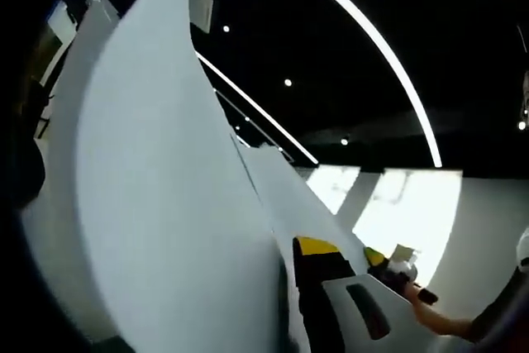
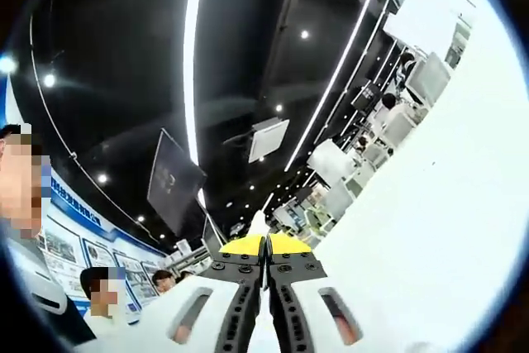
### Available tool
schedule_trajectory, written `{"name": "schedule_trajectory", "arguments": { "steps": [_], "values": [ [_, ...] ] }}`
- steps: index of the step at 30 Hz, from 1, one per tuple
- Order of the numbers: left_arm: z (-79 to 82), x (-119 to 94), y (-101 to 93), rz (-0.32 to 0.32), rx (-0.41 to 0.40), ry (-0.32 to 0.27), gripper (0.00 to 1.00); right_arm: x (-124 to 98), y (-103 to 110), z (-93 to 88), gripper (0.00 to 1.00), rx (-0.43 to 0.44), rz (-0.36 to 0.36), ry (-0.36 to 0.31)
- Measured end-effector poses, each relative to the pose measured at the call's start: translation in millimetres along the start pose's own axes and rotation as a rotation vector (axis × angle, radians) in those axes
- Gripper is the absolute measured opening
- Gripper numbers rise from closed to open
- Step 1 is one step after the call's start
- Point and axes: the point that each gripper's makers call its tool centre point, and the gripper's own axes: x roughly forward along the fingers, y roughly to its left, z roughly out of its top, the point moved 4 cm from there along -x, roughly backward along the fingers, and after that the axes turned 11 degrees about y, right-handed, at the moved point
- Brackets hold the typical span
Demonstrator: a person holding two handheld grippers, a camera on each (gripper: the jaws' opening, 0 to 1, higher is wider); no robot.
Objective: Organize the stack of printing papers by aligning and flattening the scattered papers on the table
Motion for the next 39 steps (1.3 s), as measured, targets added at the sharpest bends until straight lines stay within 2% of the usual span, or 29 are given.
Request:
{"name": "schedule_trajectory", "arguments": {
  "steps": [39],
  "values": [
    [1.4, 0.4, 0.7, 0.004, 0.012, -0.001, 0.16, -1.4, 1.1, 0.1, 0.0, -0.012, -0.012, 0.008]
  ]
}}
